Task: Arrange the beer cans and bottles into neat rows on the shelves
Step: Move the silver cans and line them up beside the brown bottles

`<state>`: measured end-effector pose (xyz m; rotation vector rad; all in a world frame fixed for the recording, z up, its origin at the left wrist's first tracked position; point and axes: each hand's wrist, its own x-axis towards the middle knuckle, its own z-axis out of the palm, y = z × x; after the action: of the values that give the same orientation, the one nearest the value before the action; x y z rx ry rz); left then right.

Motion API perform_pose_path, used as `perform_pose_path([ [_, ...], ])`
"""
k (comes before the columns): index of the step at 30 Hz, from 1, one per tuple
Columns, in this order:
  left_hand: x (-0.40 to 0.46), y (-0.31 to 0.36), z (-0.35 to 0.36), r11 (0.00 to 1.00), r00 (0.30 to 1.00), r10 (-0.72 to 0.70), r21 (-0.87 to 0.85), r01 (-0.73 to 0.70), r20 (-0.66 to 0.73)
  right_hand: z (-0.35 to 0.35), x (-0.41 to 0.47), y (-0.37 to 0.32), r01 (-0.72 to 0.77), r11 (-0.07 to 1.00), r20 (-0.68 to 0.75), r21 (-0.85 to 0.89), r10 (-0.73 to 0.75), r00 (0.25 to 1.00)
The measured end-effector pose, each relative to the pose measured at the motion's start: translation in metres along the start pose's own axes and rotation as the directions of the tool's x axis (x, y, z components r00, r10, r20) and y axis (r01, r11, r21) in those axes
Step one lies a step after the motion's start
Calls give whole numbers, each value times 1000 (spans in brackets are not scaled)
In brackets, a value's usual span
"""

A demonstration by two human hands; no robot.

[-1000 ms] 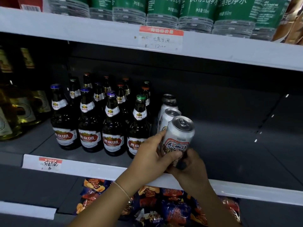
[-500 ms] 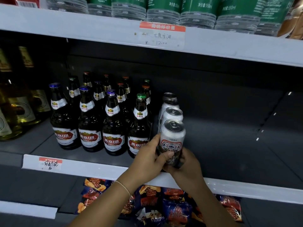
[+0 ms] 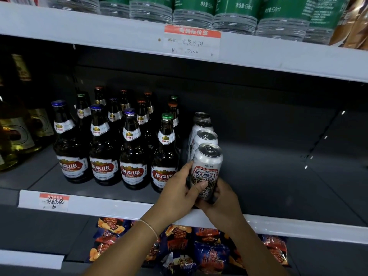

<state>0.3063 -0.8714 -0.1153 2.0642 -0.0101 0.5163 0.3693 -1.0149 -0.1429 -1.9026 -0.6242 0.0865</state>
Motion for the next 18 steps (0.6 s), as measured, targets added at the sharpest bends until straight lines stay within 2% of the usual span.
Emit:
perform_pose_path([
  [18, 1, -12, 11, 994, 999, -23, 109, 28, -39, -2, 5, 4, -20, 1000, 63, -7, 21, 998],
])
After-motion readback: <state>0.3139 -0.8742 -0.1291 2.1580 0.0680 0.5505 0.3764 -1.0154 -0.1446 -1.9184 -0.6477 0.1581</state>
